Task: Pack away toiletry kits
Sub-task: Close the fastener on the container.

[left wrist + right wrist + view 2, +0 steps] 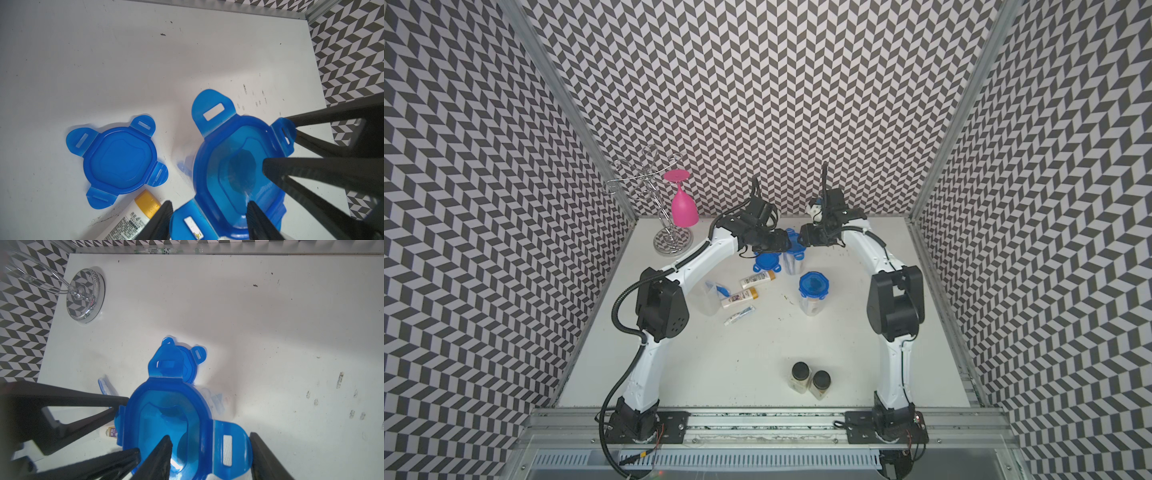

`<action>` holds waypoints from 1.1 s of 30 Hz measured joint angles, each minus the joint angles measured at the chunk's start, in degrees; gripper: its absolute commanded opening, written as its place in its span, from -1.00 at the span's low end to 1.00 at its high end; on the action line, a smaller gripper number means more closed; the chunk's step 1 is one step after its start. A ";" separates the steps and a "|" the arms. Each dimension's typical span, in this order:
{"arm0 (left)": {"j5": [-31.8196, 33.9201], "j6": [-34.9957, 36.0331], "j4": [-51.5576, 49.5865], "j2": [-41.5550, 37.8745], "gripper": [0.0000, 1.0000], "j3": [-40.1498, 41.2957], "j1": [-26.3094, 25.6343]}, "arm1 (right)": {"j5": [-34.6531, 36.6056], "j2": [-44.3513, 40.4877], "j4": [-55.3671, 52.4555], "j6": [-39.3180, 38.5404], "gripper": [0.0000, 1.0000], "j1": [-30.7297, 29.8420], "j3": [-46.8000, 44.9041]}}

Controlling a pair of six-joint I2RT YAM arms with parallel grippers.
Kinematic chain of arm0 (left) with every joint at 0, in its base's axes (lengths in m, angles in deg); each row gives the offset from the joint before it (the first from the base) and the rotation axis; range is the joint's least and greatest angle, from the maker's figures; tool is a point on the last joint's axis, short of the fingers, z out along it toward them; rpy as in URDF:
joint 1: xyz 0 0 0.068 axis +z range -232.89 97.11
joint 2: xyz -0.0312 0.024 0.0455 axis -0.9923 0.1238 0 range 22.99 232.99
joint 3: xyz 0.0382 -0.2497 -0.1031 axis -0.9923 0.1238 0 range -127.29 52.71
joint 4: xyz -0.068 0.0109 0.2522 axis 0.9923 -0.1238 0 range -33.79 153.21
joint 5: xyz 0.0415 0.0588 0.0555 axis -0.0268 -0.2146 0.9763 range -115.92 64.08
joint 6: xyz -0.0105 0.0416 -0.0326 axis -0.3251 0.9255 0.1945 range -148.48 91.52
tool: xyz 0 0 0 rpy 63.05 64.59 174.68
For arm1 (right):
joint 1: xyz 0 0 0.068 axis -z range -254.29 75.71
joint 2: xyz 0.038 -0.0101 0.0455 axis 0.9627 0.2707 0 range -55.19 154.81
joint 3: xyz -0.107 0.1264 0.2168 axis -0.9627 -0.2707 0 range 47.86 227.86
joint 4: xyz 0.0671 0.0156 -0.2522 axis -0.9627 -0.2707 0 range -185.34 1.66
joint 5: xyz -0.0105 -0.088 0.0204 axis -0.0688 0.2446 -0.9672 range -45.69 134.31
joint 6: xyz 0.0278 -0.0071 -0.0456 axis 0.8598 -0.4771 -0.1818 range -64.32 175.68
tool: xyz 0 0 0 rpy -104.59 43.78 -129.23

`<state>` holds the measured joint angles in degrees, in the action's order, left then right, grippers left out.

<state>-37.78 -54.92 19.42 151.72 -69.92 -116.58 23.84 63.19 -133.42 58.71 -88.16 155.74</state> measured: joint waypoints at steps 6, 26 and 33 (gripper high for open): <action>0.68 -0.09 -0.44 0.11 0.43 -0.17 -0.04 | 0.09 0.00 0.35 -0.31 0.12 0.00 -0.11; 4.37 -1.79 -1.79 -3.10 0.13 2.19 -1.22 | 2.45 -0.02 1.05 -0.68 0.12 -0.52 -0.22; 3.15 -2.03 -1.68 -3.02 0.06 -0.28 -1.53 | 2.86 -0.42 2.58 -0.68 0.12 -0.61 -1.25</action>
<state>-34.63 -56.95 17.74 148.70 -70.20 -118.11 26.71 62.78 -130.84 58.03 -88.77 154.49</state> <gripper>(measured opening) 0.549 0.560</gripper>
